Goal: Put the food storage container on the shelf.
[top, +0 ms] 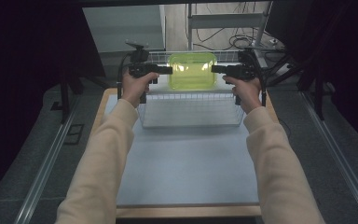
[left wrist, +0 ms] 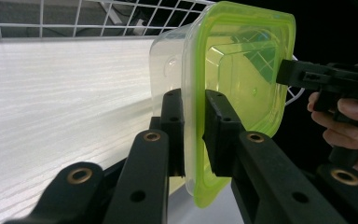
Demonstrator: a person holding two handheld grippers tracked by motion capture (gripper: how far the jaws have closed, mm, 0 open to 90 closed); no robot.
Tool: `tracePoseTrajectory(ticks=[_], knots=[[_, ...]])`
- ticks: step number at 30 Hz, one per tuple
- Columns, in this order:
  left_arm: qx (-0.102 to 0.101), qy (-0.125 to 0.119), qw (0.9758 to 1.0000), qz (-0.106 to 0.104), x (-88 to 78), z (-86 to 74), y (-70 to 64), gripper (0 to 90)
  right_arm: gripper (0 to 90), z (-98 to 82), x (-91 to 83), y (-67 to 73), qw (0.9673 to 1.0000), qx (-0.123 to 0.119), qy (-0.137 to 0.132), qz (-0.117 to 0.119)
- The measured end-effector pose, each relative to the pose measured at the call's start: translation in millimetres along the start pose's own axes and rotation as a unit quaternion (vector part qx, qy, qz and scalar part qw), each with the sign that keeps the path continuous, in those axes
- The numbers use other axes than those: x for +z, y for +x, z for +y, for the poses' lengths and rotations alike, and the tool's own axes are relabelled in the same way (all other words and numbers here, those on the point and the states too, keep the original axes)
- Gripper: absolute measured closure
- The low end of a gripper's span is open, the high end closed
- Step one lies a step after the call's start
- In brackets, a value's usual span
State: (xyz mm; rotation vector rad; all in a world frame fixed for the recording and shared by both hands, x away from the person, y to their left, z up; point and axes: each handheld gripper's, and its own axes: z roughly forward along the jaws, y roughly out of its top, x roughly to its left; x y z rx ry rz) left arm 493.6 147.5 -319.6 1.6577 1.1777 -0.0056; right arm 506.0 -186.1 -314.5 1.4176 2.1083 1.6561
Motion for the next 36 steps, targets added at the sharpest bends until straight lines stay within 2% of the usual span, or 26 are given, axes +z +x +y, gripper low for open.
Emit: tracePoseTrajectory(ticks=[3, 7, 9, 10, 14, 18, 19, 20, 24, 26, 32, 36], knots=[[-0.006, -0.008, 0.9999, 0.010, 5.0, 0.5, 0.4, 76.6, 75.6, 0.8, 5.8, 1.2, 0.9998, -0.013, -0.002, -0.015], [-0.011, -0.015, 0.9997, 0.018, 11.2, 0.9, 2.0, 74.1, 74.3, 1.0, 8.6, -1.4, 0.9998, -0.012, -0.005, -0.017], [-0.012, -0.015, 0.9996, 0.020, 13.6, 1.1, 3.0, 72.1, 72.6, 1.2, 9.7, -1.6, 0.9997, -0.014, -0.002, -0.022], [-0.009, -0.015, 0.9996, 0.023, 15.1, 1.2, 4.1, 70.3, 70.2, 0.9, 11.1, -1.1, 0.9992, -0.019, -0.001, -0.035], [-0.007, -0.014, 0.9995, 0.027, 17.4, 1.4, 6.6, 66.5, 68.4, 0.7, 12.3, -3.3, 0.9991, -0.018, 0.002, -0.039], [-0.002, -0.021, 0.9991, 0.036, 21.6, 1.2, 7.6, 50.3, 63.6, -0.9, 14.7, -5.1, 0.9988, -0.015, 0.005, -0.047], [0.000, -0.020, 0.9991, 0.038, 22.3, 1.5, 7.9, 42.0, 61.8, -1.8, 15.1, -5.4, 0.9987, -0.018, 0.006, -0.047], [0.003, -0.017, 0.9991, 0.039, 23.5, 1.6, 7.9, 42.0, 61.8, -1.8, 15.1, -5.4, 0.9987, -0.018, 0.006, -0.047], [0.016, -0.028, 0.9984, 0.046, 25.5, 1.8, 6.0, 27.5, 55.4, -2.8, 12.8, -3.5, 0.9976, -0.033, 0.002, -0.061], [0.014, -0.029, 0.9986, 0.041, 24.3, 2.8, 5.5, 19.3, 50.0, -2.4, 8.1, -1.5, 0.9974, -0.033, -0.007, -0.063], [0.023, -0.049, 0.9979, 0.036, 9.1, 4.6, 0.9, 17.2, 45.0, -2.3, -1.7, 1.7, 0.9970, -0.043, -0.018, -0.062], [0.041, -0.047, 0.9975, 0.033, -3.9, 0.9, -6.5, 17.6, 43.5, -2.5, -14.3, 3.6, 0.9969, -0.052, -0.026, -0.052]])
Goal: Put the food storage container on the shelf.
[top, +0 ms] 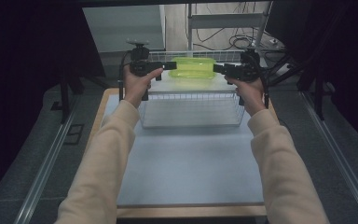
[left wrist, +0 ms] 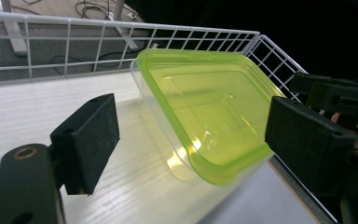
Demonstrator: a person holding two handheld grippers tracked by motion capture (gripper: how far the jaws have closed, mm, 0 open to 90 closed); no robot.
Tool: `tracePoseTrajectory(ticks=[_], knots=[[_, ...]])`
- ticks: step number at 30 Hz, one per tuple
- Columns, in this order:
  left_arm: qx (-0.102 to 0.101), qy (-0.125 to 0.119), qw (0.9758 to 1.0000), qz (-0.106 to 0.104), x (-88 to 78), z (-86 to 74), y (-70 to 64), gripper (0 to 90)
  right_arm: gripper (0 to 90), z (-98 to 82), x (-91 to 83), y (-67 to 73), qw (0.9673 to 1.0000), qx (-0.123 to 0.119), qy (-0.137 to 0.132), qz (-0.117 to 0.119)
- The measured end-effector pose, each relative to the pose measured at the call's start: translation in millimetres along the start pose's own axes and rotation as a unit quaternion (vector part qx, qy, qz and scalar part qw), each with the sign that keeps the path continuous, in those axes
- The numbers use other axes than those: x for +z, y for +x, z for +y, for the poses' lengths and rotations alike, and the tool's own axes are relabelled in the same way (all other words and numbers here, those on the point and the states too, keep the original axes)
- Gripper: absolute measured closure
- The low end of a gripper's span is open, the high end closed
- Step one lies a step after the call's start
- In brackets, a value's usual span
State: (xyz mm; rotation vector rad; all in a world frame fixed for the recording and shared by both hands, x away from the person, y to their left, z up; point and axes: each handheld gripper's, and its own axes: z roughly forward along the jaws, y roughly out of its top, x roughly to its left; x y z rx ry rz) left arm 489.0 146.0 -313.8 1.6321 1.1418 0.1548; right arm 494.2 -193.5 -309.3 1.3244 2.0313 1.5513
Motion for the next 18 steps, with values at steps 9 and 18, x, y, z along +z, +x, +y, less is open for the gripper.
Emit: tracePoseTrajectory(ticks=[9, 18], knots=[[0.040, 0.005, 0.9992, -0.002, -30.9, -15.8, -10.9, 18.0, 37.7, -9.6, -26.0, 7.3, 0.9985, -0.042, 0.002, 0.035], [0.058, 0.003, 0.9977, -0.037, -57.9, -55.1, -24.3, 18.1, 34.9, -44.0, -51.9, 14.0, 0.9940, -0.093, 0.009, 0.058]])
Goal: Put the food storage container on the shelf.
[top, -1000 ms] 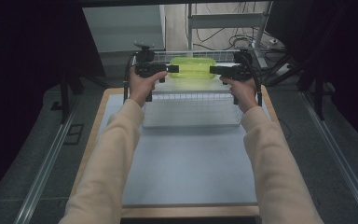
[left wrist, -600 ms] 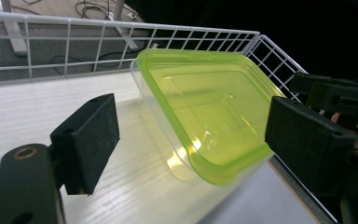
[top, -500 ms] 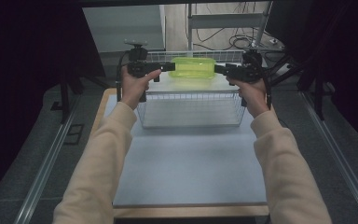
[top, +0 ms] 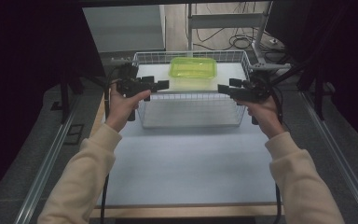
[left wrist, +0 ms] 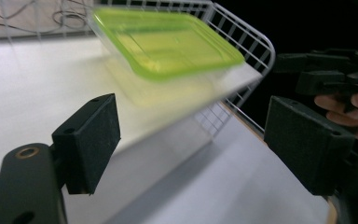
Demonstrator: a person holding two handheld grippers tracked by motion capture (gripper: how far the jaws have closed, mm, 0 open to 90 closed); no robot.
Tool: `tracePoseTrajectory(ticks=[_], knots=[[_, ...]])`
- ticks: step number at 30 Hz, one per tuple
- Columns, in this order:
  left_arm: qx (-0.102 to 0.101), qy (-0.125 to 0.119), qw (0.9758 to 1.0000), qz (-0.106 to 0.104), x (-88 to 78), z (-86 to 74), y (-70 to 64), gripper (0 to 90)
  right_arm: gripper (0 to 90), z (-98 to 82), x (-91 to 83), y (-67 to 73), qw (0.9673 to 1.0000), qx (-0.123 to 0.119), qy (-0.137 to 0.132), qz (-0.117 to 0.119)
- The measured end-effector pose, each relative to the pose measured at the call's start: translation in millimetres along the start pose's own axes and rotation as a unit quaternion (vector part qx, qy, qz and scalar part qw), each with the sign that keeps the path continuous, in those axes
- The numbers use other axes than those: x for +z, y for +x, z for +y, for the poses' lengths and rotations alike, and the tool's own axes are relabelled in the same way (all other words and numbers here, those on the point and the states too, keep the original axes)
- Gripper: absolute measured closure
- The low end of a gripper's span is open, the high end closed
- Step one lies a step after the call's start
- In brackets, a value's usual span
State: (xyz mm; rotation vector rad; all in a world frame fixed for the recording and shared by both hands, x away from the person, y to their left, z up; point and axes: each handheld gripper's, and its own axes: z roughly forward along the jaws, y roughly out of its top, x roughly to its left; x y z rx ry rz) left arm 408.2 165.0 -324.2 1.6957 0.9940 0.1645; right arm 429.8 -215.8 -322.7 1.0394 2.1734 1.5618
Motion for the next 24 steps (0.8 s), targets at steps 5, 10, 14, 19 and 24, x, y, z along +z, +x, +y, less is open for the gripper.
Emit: tracePoseTrajectory(ticks=[5, 10, 14, 19, 24], knots=[[0.015, 0.006, 0.9999, -0.003, -15.1, -34.0, -10.0, 18.2, 33.2, -31.4, -15.9, 11.9, 0.9996, -0.024, 0.011, 0.013], [0.032, 0.009, 0.9995, -0.002, -22.7, -71.1, -18.7, 18.3, 31.7, -63.8, -24.9, 18.8, 0.9991, -0.025, 0.014, 0.032], [0.041, 0.022, 0.9989, -0.003, -22.7, -102.1, -23.5, 18.5, 30.7, -90.5, -29.4, 24.5, 0.9983, -0.029, 0.022, 0.045], [0.042, 0.039, 0.9984, -0.002, -20.2, -141.2, -24.7, 19.0, 30.0, -121.1, -32.1, 29.5, 0.9976, -0.025, 0.033, 0.056], [0.032, 0.051, 0.9981, 0.001, -16.1, -170.4, -21.8, 19.1, 29.2, -150.3, -28.2, 33.1, 0.9961, -0.024, 0.056, 0.063]])
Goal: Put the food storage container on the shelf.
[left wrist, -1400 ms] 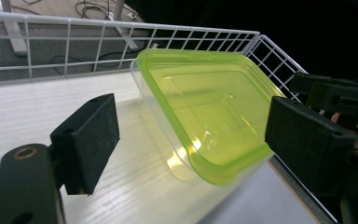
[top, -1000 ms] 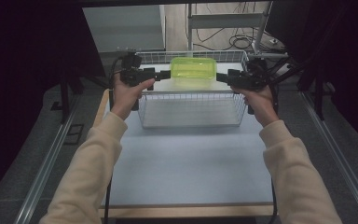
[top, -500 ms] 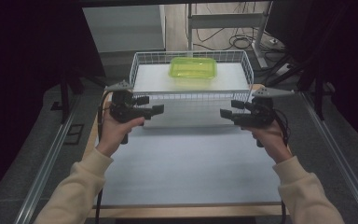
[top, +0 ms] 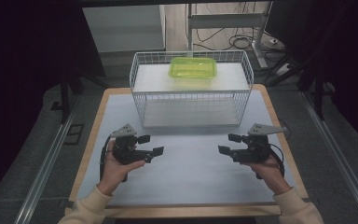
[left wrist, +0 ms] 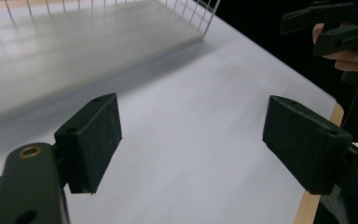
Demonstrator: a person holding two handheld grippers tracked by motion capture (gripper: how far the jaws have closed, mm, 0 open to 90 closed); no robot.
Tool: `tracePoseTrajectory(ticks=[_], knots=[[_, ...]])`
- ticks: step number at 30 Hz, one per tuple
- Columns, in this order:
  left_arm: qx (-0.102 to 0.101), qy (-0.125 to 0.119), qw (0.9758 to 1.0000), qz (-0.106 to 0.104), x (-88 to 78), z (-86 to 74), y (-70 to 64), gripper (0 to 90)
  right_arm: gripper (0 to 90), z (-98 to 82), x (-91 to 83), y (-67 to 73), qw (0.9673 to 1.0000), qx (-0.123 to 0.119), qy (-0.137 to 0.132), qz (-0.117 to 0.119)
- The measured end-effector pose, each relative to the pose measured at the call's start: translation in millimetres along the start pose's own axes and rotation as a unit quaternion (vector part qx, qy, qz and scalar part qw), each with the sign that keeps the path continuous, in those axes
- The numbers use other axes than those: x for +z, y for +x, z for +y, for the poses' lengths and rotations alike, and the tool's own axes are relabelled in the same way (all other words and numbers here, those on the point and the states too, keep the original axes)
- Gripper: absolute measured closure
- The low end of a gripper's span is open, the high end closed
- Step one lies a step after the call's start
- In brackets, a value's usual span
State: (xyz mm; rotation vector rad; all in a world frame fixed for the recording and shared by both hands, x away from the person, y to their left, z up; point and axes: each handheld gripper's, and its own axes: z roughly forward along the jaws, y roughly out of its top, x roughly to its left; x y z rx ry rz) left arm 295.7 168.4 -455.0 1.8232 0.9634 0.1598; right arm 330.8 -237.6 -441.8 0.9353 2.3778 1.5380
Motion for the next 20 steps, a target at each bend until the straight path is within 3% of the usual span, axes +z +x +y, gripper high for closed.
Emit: tracePoseTrajectory(ticks=[5, 11, 20], knots=[[-0.003, 0.020, 0.9998, 0.000, 8.3, -16.1, 1.2, 19.2, 28.2, -12.8, 6.7, 3.0, 0.9997, -0.007, 0.022, -0.003], [-0.007, 0.029, 0.9995, -0.002, 13.3, -20.5, 2.0, 19.4, 27.0, -23.4, 14.5, 3.3, 0.9993, -0.009, 0.037, -0.004], [-0.013, 0.029, 0.9995, 0.004, 13.5, -23.4, 6.7, 19.6, 24.4, -27.0, 4.3, -1.3, 0.9998, 0.000, -0.002, -0.020]])
